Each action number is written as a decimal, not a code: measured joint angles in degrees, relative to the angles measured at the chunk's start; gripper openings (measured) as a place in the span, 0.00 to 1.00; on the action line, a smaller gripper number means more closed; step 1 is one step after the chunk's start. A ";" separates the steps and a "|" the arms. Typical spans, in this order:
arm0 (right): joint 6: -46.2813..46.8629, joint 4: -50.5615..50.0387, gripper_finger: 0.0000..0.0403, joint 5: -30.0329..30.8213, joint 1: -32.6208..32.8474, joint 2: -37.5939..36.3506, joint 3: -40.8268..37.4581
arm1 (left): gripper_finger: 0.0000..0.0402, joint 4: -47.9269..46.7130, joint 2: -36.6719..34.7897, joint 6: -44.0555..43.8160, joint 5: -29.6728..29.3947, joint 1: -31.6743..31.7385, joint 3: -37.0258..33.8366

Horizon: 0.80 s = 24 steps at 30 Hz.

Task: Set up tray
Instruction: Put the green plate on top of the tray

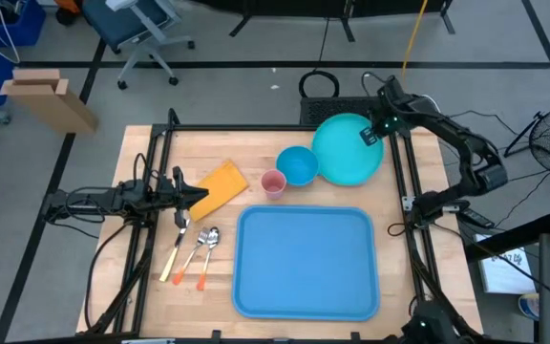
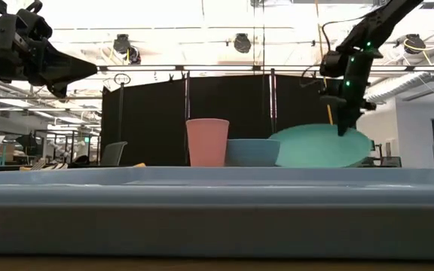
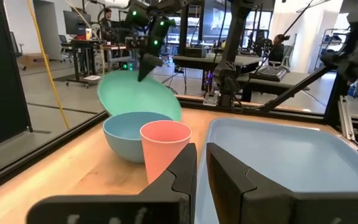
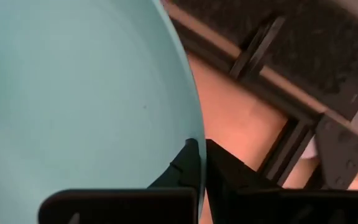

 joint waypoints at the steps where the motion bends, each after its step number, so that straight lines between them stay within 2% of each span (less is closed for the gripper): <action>1: 0.75 1.06 0.00 0.54 0.00 -0.76 0.00 | 0.09 0.01 0.00 -0.19 -0.01 0.00 0.00; 7: 3.59 6.61 0.00 8.46 0.00 -5.88 0.01 | 0.09 0.09 0.01 -1.10 -0.02 0.01 0.00; 10: 4.37 7.88 0.00 7.78 -0.55 -8.67 0.07 | 0.09 0.07 0.01 -1.27 -0.02 0.01 0.00; 13: 5.81 7.83 0.00 1.56 -1.20 -10.83 1.32 | 0.09 0.07 0.01 -1.35 0.00 0.01 0.00; 19: 9.05 6.26 0.00 -15.46 1.15 -14.60 5.96 | 0.09 0.07 0.01 -1.40 0.02 0.00 0.00; 24: 7.10 0.28 0.00 -21.78 8.66 -17.40 9.66 | 0.09 0.07 0.01 -1.53 0.04 0.01 0.02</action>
